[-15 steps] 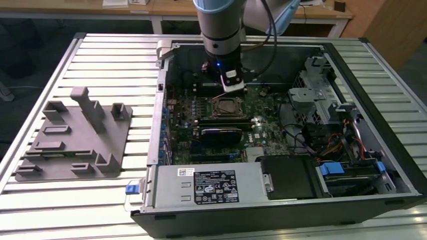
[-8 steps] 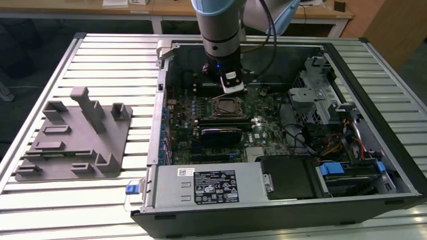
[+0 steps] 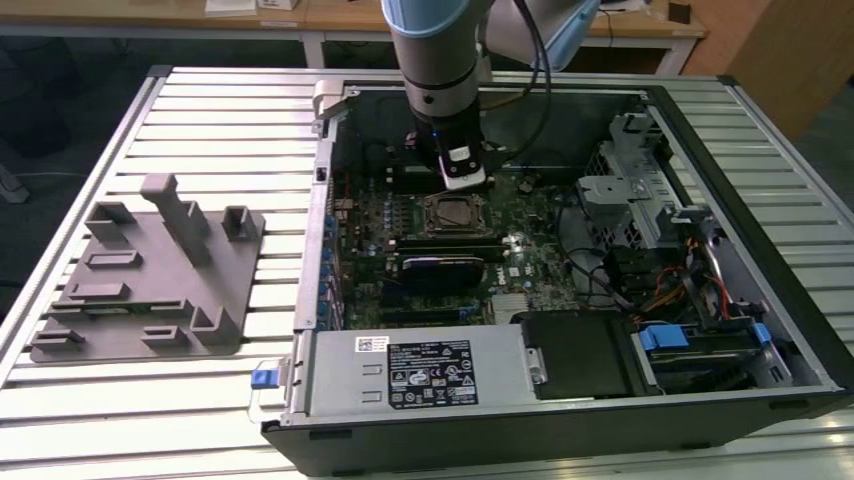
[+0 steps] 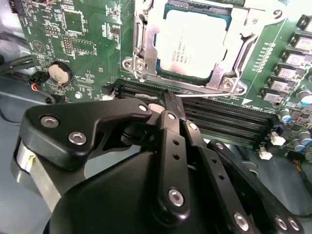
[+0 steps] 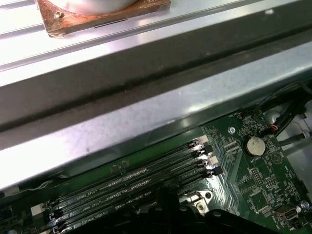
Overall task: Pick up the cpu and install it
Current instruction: 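Install the first cpu locking lever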
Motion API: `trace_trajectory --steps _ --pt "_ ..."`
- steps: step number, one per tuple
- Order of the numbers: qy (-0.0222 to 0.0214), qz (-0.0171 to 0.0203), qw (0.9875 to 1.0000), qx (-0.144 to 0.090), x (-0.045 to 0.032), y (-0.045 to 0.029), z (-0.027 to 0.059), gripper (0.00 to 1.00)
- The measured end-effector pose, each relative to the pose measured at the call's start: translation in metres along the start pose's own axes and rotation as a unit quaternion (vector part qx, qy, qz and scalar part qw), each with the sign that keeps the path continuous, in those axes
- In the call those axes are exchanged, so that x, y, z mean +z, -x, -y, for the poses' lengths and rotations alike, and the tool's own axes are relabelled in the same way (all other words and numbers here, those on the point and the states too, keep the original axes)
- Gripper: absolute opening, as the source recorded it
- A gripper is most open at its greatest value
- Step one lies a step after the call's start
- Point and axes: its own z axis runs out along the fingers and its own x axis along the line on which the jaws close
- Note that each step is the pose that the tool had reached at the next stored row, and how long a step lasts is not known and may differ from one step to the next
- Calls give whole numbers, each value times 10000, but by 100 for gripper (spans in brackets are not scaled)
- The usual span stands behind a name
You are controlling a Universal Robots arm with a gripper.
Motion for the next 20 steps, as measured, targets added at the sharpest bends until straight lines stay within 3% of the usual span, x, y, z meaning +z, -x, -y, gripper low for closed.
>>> trace_trajectory --steps 11,20 --pt "-25 21 10000 33 43 -18 -15 11" --pt "-94 46 9999 8 56 -20 -10 11"
